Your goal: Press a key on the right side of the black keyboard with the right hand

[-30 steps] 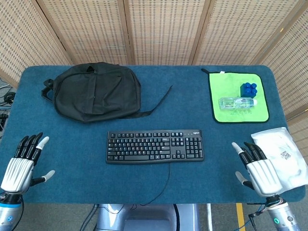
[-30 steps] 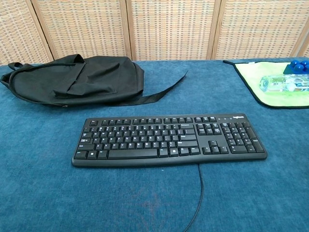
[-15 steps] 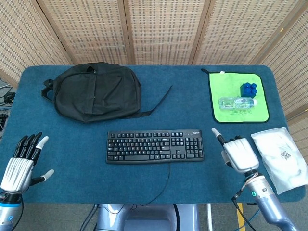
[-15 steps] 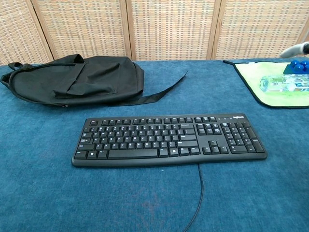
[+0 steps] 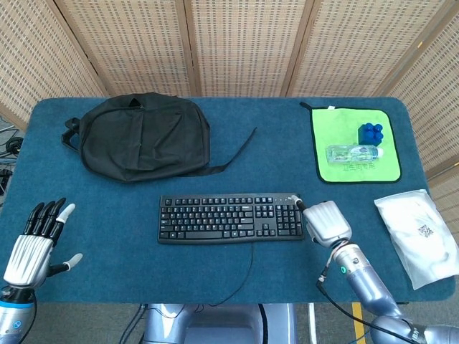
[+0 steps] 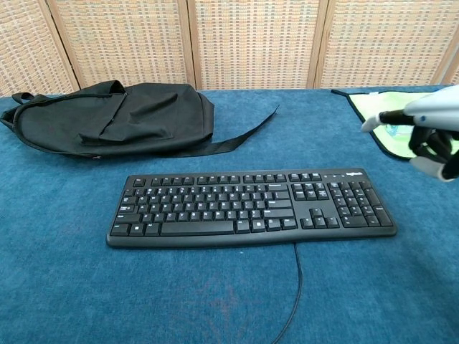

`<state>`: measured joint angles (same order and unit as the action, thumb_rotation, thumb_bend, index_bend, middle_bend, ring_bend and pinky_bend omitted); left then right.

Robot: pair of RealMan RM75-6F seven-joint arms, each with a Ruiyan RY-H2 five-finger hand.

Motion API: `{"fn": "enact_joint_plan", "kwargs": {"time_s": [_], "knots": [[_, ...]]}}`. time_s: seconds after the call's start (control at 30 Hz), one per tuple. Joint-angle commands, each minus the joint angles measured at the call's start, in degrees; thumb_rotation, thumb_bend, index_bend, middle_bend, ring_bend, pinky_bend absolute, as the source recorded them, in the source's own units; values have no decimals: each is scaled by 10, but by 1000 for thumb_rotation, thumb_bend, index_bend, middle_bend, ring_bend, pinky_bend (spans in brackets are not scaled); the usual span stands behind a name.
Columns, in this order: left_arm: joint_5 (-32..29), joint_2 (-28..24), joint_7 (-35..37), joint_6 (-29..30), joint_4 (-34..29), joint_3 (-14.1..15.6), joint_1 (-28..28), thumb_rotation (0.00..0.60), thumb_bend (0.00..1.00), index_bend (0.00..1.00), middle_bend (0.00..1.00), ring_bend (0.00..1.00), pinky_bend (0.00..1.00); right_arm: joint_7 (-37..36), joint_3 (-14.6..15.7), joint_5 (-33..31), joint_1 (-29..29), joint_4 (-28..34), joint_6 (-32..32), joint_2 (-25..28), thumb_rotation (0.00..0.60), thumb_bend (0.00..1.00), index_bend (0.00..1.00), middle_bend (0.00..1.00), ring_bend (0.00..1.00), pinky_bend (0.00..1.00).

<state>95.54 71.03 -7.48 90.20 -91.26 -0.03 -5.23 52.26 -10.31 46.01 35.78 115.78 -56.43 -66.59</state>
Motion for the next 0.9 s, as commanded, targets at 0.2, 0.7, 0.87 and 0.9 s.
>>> {"fn": "enact_joint_plan", "kwargs": {"time_s": [0.2, 0.7, 0.87, 0.9], "knots": [[0, -1, 5, -1, 0, 1, 0, 600, 0, 0, 0, 0, 0, 54, 15, -81, 59, -6, -26, -55, 600, 620, 94, 720, 625, 470], [-9, -3, 9, -5, 0, -2, -2, 600, 0, 0, 0, 0, 0, 69, 39, -150, 124, -41, -53, -114, 600, 620, 95, 720, 625, 470], [-12, -3, 11, -7, 2, -3, -2, 600, 0, 0, 0, 0, 0, 66, 43, -167, 139, -51, -56, -121, 600, 637, 95, 721, 625, 470], [-13, -3, 12, -8, 2, -3, -2, 600, 0, 0, 0, 0, 0, 65, 45, -169, 142, -53, -56, -122, 600, 645, 94, 721, 625, 470]]}}
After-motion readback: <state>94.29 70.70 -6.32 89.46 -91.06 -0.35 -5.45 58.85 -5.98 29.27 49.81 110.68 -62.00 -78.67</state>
